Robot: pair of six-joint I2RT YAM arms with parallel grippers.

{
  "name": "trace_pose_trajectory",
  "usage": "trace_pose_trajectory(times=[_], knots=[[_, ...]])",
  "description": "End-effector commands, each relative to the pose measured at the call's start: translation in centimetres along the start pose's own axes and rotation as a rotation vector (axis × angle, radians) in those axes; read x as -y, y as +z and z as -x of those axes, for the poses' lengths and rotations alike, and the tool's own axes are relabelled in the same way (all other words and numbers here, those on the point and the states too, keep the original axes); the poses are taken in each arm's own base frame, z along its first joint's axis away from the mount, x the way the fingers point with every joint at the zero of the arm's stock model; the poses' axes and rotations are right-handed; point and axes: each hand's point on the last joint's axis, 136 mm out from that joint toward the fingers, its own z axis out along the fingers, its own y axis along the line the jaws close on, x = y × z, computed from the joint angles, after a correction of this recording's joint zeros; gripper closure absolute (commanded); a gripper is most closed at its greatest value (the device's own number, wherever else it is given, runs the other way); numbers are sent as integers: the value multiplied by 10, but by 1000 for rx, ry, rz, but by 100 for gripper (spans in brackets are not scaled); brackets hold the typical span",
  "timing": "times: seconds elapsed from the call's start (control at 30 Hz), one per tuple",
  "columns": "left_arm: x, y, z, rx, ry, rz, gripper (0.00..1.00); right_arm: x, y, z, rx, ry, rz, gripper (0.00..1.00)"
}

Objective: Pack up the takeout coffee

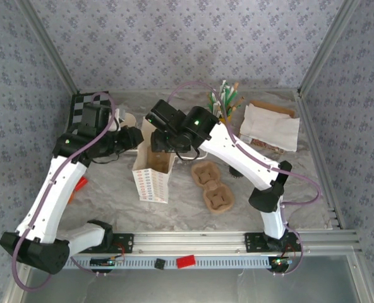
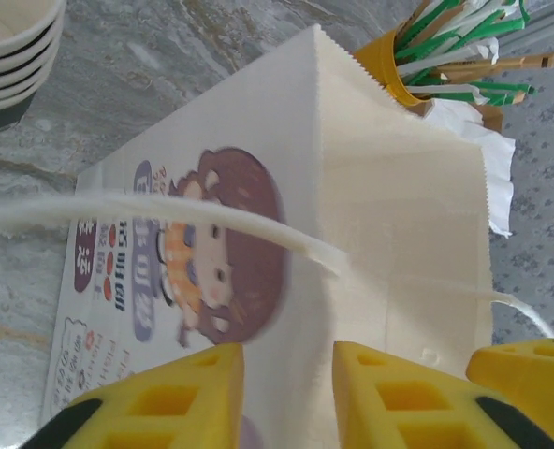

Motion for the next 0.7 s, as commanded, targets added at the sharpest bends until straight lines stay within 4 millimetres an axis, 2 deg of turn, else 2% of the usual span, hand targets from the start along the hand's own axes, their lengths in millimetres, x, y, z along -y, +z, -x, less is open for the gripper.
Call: trace_pose_trajectory(times=[0.0,0.13,0.4,0.67], knots=[[8,-19,-3,1,31,-17,63,-6,-4,-4,-21,-25,20,41],[2,-24,-7,-12,54,21,57,-8,-3,-5,-30,-34,17,41],[-5,-19,-16,-82,97,56,47,-10,-6,-6,-24,-54,13,41],[-17,-10,-16,-119,129,121,49,-14,-7,-8,-34,-88,20,45]])
